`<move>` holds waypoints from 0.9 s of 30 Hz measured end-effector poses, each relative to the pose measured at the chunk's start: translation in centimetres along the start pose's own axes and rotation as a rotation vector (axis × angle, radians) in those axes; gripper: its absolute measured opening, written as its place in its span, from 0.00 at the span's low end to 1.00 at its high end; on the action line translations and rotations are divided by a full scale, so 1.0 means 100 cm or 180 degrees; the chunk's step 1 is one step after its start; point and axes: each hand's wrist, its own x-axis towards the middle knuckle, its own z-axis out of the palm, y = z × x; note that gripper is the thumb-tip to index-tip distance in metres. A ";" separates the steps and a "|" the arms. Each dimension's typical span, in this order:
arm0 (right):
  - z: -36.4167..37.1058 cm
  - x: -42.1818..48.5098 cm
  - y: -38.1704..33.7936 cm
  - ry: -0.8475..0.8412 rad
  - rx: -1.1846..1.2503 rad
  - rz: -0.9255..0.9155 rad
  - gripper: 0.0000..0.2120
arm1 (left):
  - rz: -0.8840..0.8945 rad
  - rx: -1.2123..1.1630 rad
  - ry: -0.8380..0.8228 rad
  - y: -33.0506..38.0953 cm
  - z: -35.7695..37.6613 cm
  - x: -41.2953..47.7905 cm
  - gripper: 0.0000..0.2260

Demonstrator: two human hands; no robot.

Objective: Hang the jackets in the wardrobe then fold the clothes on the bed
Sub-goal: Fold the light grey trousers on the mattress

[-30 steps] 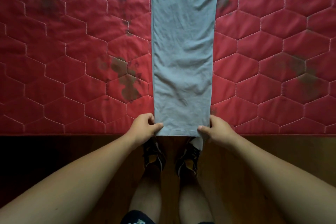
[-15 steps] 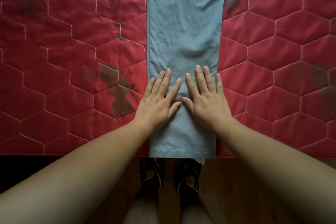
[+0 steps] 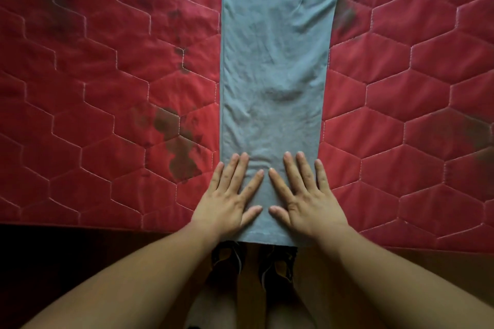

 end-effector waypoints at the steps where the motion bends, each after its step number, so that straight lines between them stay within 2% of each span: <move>1: -0.005 0.002 -0.001 -0.0087 -0.0004 -0.0002 0.39 | 0.0014 0.0028 -0.0122 0.001 -0.005 0.001 0.35; 4: -0.026 0.001 -0.001 -0.0295 -0.0040 -0.0040 0.39 | 0.0033 -0.0015 -0.0263 0.001 -0.025 0.000 0.34; 8: -0.052 0.030 0.023 0.0235 -0.0013 0.0180 0.32 | -0.0242 -0.0144 0.0257 -0.015 -0.053 0.035 0.29; 12: -0.073 0.115 0.073 0.0625 -0.0057 0.0207 0.33 | -0.0300 -0.0291 0.0543 -0.054 -0.076 0.126 0.29; 17: -0.086 0.172 0.103 0.0018 -0.0064 0.0693 0.41 | -0.0192 -0.0017 0.0408 -0.080 -0.078 0.179 0.35; 21: -0.119 0.178 0.096 -0.0289 -0.0147 0.0822 0.39 | -0.0120 -0.0140 0.0214 -0.086 -0.100 0.177 0.32; 24: -0.147 0.212 0.113 0.0363 -0.0215 0.0775 0.29 | -0.0116 -0.0233 0.0658 -0.108 -0.128 0.203 0.26; 25: -0.153 0.230 0.123 0.0580 -0.0220 0.0720 0.29 | -0.0100 -0.0228 0.0823 -0.119 -0.136 0.220 0.25; 27: -0.162 0.276 0.145 0.0680 -0.0217 0.0708 0.32 | -0.0107 -0.0264 0.0938 -0.140 -0.153 0.265 0.26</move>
